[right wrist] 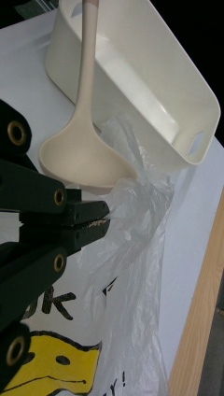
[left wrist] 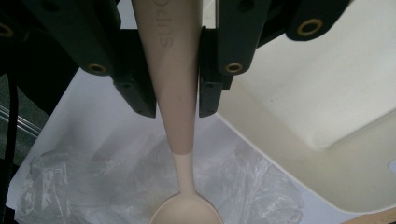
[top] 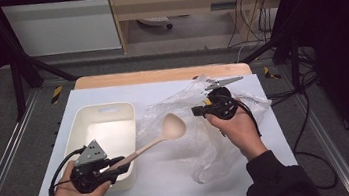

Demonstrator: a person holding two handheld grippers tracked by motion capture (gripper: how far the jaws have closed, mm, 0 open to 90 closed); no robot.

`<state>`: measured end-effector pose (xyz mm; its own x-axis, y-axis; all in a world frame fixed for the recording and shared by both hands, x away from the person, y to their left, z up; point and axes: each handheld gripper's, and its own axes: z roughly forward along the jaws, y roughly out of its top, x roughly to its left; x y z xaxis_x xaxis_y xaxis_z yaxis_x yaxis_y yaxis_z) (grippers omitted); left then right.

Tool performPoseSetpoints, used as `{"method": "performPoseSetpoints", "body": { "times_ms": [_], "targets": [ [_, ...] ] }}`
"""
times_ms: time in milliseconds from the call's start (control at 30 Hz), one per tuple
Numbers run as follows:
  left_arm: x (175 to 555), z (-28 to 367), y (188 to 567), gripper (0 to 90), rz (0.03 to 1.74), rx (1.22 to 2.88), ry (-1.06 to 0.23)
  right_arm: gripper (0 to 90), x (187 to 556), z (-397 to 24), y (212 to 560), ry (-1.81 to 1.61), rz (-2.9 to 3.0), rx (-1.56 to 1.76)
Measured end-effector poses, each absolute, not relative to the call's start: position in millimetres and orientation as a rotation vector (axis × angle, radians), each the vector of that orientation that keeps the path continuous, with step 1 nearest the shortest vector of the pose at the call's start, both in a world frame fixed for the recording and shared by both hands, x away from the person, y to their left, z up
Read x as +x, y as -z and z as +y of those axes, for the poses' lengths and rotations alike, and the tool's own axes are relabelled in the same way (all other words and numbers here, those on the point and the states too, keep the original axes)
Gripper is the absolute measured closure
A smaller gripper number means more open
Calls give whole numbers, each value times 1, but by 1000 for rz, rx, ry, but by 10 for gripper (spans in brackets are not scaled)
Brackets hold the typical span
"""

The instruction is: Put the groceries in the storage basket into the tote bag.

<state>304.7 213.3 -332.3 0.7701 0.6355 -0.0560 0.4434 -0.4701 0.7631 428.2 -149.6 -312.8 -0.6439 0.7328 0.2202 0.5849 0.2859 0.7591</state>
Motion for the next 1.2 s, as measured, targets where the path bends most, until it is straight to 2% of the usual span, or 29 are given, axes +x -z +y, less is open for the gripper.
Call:
{"method": "performPoseSetpoints", "body": {
  "times_ms": [167,700,1200],
  "targets": [
    [304,195,336,686,800,2156,-370,900,427,-148,314,-1286,2383,1228],
    [309,138,350,686,734,2192,-293,900,424,-152,315,-1285,2390,1228],
    [335,99,357,686,710,2209,-285,900,416,-164,319,-1277,2403,1226]
  ]
}}
